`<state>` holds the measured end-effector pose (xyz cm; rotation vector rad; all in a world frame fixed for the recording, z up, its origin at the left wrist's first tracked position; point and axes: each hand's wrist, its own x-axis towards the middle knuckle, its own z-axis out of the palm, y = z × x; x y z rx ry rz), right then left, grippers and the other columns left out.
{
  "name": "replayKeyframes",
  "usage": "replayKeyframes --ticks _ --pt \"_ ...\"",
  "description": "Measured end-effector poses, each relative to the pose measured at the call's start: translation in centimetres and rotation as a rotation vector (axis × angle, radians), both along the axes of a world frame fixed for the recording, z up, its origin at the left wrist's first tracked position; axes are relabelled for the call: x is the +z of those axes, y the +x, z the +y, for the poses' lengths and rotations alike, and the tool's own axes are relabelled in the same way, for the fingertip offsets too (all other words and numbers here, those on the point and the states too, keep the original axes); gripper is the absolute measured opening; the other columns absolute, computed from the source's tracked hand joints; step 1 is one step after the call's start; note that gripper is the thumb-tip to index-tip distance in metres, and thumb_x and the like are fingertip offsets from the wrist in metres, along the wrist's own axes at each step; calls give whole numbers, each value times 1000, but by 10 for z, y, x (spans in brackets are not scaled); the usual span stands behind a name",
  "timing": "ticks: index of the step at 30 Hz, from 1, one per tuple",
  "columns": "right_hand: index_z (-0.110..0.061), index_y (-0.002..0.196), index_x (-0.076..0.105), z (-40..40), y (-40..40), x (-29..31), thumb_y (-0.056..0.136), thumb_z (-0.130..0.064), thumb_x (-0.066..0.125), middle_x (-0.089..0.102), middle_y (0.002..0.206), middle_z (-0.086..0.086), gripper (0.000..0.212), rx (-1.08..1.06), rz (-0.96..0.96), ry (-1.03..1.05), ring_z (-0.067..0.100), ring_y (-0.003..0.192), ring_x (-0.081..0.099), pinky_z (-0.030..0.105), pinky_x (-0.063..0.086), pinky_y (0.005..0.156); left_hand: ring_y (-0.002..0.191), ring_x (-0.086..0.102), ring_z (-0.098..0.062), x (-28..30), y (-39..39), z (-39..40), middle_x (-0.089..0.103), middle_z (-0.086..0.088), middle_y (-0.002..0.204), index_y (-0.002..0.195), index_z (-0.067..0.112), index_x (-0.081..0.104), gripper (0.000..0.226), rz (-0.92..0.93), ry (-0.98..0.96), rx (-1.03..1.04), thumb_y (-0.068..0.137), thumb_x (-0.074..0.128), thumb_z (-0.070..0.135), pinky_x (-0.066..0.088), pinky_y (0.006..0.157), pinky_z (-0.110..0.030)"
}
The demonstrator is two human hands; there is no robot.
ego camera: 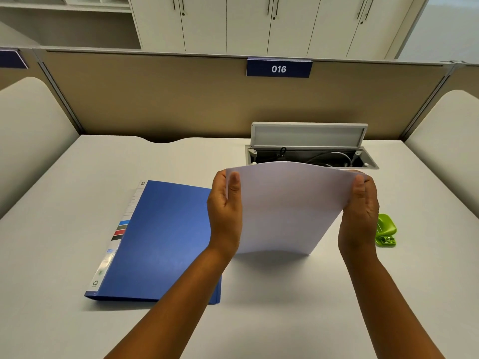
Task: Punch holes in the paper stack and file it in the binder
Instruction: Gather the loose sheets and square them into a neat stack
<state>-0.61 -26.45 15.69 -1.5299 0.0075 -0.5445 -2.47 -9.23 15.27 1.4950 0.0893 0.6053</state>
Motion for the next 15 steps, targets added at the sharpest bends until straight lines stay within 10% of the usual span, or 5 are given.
replayKeyframes --ticks 6,15 --pt "-23 71 42 7 -3 11 99 -32 29 41 65 -5 32 -71 66 96 -8 49 48 4 37 49 60 42 -10 14 9 -8 43 2 63 67 23 41 31 150 -65 161 93 36 39 36 48 -5" --pt "-22 65 41 8 -1 9 97 -27 38 40 59 -11 32 -111 56 69 -8 50 44 4 31 49 90 57 -21 14 11 -6 59 -13 97 95 14 52 30 216 -138 97 94 36 40 47 74 -29"
